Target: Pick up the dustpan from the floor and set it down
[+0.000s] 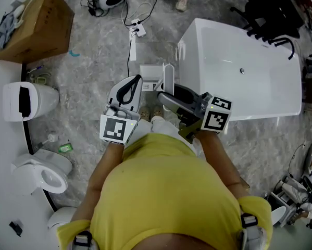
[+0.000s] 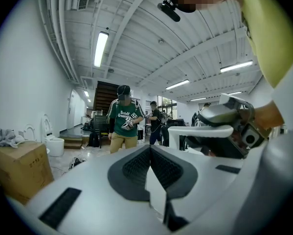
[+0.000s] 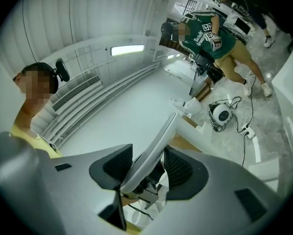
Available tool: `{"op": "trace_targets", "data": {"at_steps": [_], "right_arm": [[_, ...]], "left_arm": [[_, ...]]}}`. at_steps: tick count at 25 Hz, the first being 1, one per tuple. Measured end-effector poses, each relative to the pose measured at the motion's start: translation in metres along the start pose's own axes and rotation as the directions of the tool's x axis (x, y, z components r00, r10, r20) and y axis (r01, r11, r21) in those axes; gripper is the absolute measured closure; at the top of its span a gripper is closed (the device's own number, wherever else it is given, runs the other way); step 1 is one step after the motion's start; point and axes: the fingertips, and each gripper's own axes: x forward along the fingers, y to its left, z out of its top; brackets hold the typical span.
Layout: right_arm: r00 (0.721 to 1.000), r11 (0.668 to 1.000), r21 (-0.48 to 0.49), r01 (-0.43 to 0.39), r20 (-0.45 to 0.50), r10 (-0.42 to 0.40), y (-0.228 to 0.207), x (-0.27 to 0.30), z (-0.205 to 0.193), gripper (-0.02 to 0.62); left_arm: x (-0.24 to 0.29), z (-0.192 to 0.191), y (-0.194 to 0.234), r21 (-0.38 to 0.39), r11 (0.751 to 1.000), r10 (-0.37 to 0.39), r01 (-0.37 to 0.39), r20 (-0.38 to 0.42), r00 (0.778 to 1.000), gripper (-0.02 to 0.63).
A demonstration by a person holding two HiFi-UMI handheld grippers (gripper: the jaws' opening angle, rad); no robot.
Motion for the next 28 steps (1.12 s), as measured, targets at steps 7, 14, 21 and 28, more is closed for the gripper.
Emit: {"op": "trace_targets", "data": {"at_steps": [7, 14, 21, 28], "right_arm": [[0.999, 0.999, -0.001, 0.04, -0.035, -0.04, -0.02, -0.003, -0.017, 0.397], [0.993, 0.995, 0.0, 0.1, -0.059, -0.1, -0.063, 0.001, -0.04, 0.4], [0.978, 0.987, -0.029, 0.155, -0.137, -0.158, -0.12, 0.008, -0.074, 0.4], [0.951, 0.973, -0.044, 0.226, -0.205, -0.23, -0.178, 0.003, -0.112, 0.407]], "left_arm": [[0.0, -0.001, -0.004, -0.002, 1.0, -0.005, 0.005, -0.009, 1.0, 0.606], [-0.005, -0.008, -0.001, -0.006, 1.0, 0.0, 0.0, -0.018, 1.0, 0.606], [-0.005, -0.015, -0.004, -0.003, 1.0, -0.003, 0.002, -0.034, 0.999, 0.606], [-0.007, -0.016, -0.008, -0.006, 1.0, 0.001, -0.002, -0.044, 0.999, 0.606]]}}
